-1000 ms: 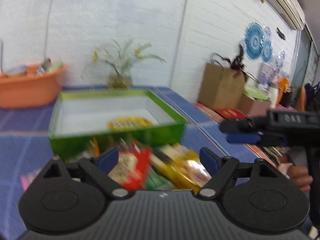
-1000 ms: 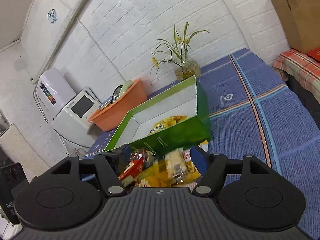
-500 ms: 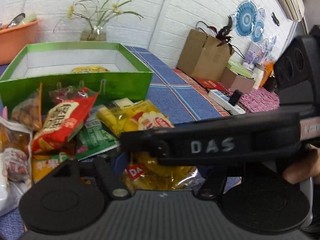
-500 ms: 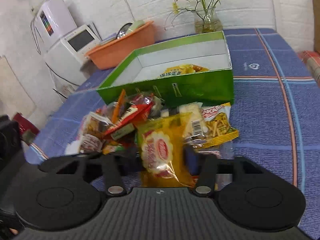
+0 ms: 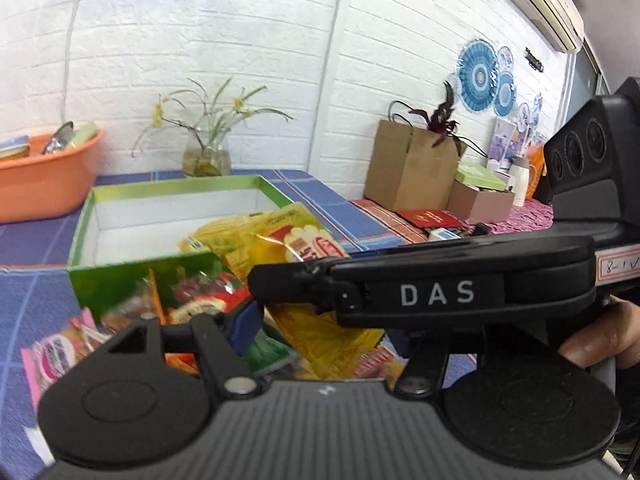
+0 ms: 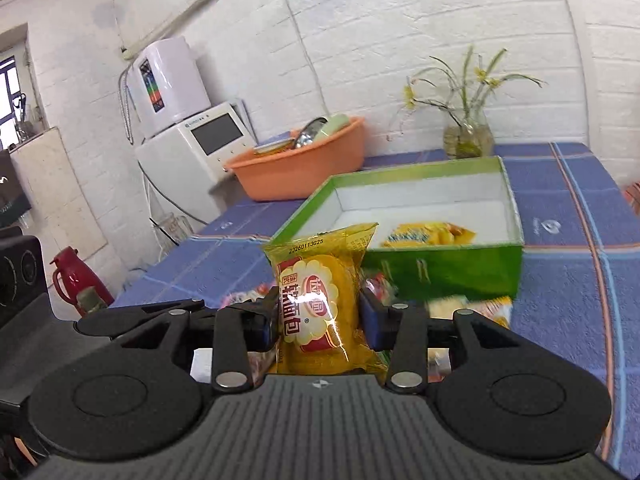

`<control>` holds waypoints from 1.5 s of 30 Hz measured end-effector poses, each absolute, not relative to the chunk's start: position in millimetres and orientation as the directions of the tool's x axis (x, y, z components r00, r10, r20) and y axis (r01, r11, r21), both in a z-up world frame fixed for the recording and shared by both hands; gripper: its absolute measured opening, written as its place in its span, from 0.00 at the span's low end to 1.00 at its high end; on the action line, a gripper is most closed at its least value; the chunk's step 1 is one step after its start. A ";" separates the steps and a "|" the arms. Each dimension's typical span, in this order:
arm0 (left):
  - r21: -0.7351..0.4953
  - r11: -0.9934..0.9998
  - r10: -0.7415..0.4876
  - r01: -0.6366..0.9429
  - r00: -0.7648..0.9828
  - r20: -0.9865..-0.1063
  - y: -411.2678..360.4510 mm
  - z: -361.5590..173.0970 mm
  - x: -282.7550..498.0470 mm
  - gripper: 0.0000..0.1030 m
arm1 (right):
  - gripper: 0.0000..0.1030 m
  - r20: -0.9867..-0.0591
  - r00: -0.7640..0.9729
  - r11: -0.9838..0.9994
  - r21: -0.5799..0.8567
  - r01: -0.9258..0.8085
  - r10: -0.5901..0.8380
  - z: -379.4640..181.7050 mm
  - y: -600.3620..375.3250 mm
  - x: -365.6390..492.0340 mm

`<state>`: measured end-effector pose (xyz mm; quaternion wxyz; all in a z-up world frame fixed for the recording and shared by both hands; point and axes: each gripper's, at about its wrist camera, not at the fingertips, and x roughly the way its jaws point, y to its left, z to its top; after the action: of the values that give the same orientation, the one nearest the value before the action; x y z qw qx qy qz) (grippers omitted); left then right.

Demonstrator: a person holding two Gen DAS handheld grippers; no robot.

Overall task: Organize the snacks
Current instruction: 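Grasp the yellow bread bag with the right tool and drop it into the green box, then grasp the red snack bag with the left tool and drop it into the green box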

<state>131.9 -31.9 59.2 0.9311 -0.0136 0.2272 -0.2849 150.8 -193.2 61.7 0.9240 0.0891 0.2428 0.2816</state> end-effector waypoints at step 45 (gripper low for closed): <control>-0.232 0.836 -0.547 0.497 0.733 -0.404 49.6 36.8 186.5 0.75 | 0.89 -0.458 0.654 0.716 0.673 -0.187 0.602 14.8 -203.8 188.3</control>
<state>186.5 49.6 36.8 0.9292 -0.0541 0.2340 -0.2810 188.3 -203.8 14.8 0.8589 0.2991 0.3468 0.2294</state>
